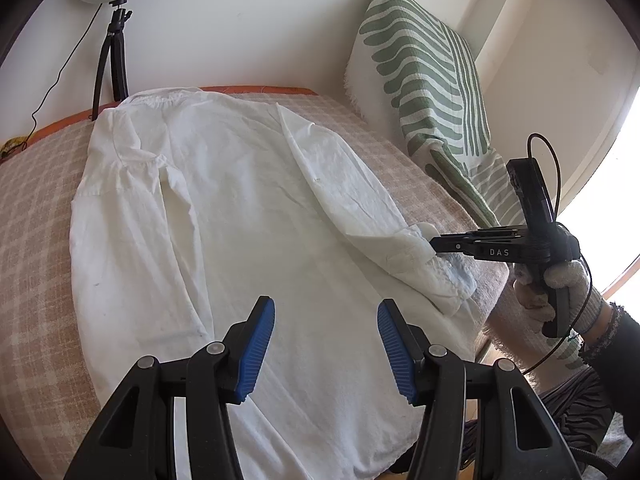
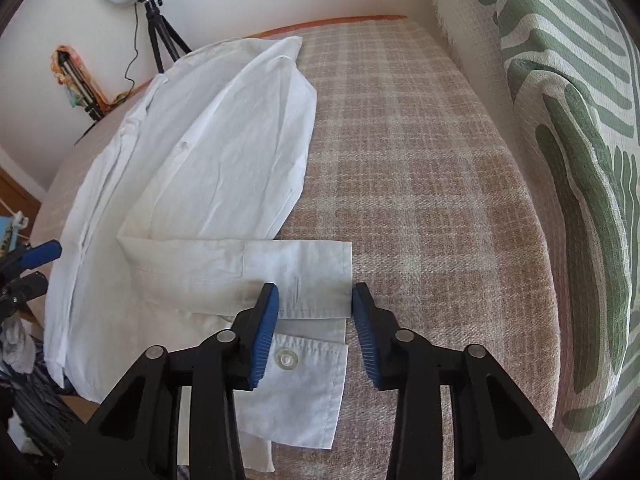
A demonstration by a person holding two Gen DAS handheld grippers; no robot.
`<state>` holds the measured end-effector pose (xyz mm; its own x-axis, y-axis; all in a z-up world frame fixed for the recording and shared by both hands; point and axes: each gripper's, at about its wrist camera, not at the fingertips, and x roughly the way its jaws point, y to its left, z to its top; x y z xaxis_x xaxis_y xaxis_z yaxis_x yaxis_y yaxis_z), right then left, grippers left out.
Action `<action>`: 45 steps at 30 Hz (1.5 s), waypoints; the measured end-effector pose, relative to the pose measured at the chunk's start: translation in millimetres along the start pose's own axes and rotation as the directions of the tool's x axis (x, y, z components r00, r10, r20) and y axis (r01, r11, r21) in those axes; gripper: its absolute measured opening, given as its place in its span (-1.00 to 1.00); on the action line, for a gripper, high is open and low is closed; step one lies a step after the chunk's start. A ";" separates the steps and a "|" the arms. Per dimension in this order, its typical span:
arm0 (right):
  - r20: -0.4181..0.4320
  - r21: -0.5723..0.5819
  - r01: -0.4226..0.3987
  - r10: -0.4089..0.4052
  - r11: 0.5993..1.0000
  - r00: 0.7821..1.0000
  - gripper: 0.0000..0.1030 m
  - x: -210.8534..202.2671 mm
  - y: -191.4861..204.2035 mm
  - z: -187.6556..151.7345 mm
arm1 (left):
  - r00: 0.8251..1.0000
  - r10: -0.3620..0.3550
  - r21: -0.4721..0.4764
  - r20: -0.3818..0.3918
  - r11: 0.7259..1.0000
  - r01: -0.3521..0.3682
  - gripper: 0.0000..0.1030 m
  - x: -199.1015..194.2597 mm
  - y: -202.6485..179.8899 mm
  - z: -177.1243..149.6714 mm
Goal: Fold small clothes
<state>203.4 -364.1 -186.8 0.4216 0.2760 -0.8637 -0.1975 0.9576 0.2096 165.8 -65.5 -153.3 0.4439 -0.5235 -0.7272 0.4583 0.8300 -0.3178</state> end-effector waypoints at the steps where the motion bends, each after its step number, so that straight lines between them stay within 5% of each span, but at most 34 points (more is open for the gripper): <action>1: -0.004 -0.004 -0.015 0.015 1.000 1.000 -0.94 -1.1 2.8 -0.6 | 1.000 0.001 -0.001 0.003 1.000 -0.001 0.08 -0.9 0.3 0.1; 9: 0.195 -0.194 0.057 -0.018 0.979 0.981 -0.95 -65.8 56.7 -10.0 | 0.999 0.002 -0.022 0.047 1.000 -0.001 0.08 -15.3 4.7 4.7; 13: 0.246 -0.324 0.030 0.054 0.946 0.968 -0.94 -89.3 100.5 -24.4 | 0.998 0.007 -0.039 0.065 0.999 -0.005 0.08 -21.8 7.0 6.1; 17: 0.150 -0.445 -0.088 0.171 0.891 0.974 -0.72 -86.5 143.1 -44.0 | 0.997 0.010 -0.065 0.072 0.998 -0.005 0.08 -26.2 12.0 4.4; 18: 0.103 -0.476 -0.129 0.201 0.870 0.974 -0.48 -83.2 151.7 -50.7 | 0.997 0.007 -0.068 0.072 0.998 -0.002 0.08 -27.2 12.8 3.4; 21: 0.052 -0.508 -0.194 0.255 0.840 0.966 -0.44 -81.2 158.3 -65.3 | 0.997 0.013 -0.060 0.071 0.998 -0.009 0.08 -29.9 10.6 -0.7; 26: 0.090 -0.343 -0.208 0.252 0.916 0.964 -0.44 -76.8 117.9 -48.8 | 0.998 -0.015 -0.037 0.056 0.999 0.017 0.05 -31.1 -9.6 -13.5; 31: 0.176 -0.128 -0.190 0.211 0.973 0.961 -0.43 -78.2 61.4 -21.9 | 0.998 0.018 0.095 0.054 0.995 -0.023 0.05 -15.7 -61.7 -30.2; 36: 0.232 -0.003 -0.153 0.149 0.988 0.961 -0.22 -81.3 22.9 -10.8 | 1.000 -0.014 0.149 0.012 0.989 0.012 0.06 21.6 -108.8 -37.0; 45: 0.220 0.162 -0.133 0.095 0.978 0.971 -0.22 -69.9 -34.5 -0.4 | 0.998 -0.008 0.250 -0.059 0.968 0.023 0.21 86.6 -178.6 -44.9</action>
<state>180.4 -416.5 -133.8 0.5853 0.3770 -0.7178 -0.1052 0.9131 0.3939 87.8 -250.4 -186.8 0.3941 -0.5180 -0.7592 0.6460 0.7437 -0.1720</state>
